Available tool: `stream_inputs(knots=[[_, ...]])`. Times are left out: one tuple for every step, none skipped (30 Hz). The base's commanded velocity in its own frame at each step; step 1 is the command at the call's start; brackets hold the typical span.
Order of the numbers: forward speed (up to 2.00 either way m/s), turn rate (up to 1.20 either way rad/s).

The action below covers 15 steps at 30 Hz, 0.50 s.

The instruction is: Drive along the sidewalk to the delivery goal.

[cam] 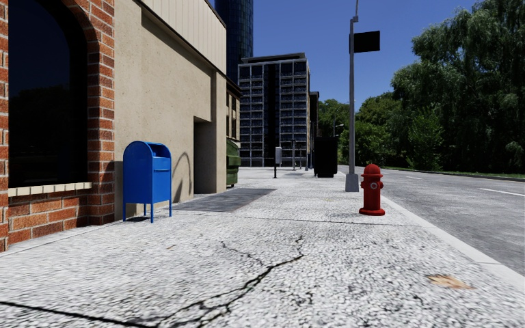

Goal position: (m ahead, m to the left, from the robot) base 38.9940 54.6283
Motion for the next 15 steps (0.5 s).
stream_inputs(knots=[[0.0, 0.0], [0.0, 0.0], [0.0, 0.0], [0.0, 0.0], [0.0, 0.0], [0.0, 0.0], [0.0, 0.0], [0.0, 0.0], [0.0, 0.0], [0.0, 0.0], [0.0, 0.0], [0.0, 0.0], [0.0, 0.0], [0.0, 0.0], [0.0, 0.0]])
